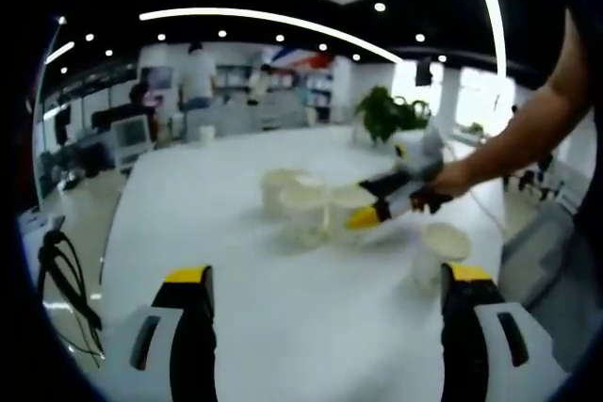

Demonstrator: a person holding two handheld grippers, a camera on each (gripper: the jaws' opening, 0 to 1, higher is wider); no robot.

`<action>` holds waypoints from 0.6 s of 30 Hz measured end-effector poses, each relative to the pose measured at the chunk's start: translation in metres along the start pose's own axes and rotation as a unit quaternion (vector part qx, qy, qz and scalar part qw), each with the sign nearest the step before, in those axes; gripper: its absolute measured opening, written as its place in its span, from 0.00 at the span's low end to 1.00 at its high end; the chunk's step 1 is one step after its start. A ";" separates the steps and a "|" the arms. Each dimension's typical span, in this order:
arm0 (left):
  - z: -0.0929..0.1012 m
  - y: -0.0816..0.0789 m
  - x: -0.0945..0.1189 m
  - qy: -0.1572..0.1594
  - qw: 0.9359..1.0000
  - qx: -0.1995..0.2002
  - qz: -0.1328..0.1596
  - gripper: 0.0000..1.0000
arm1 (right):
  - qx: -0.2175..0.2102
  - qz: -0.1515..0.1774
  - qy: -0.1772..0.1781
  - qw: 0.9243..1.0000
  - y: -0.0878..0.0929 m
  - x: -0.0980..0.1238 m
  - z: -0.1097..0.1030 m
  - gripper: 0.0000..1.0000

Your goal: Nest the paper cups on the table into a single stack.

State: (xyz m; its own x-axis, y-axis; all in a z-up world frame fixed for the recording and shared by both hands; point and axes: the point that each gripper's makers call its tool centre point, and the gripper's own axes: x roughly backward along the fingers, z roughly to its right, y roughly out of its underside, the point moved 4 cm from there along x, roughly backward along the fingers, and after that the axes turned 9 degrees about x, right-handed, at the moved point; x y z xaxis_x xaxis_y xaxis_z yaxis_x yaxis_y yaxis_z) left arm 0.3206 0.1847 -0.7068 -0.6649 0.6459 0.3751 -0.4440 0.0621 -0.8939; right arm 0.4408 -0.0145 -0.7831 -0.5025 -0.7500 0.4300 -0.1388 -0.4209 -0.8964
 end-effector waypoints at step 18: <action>0.000 -0.006 -0.003 0.002 1.000 0.000 0.001 1.00 | -0.021 0.017 0.009 1.000 -0.007 0.010 0.007 0.42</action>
State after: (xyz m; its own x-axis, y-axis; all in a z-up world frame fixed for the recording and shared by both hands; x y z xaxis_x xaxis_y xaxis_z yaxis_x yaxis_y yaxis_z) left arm 0.3251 0.1822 -0.7024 -0.6639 0.6484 0.3725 -0.4426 0.0607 -0.8947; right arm 0.4429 -0.0227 -0.7720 -0.5225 -0.7546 0.3970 -0.1568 -0.3726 -0.9147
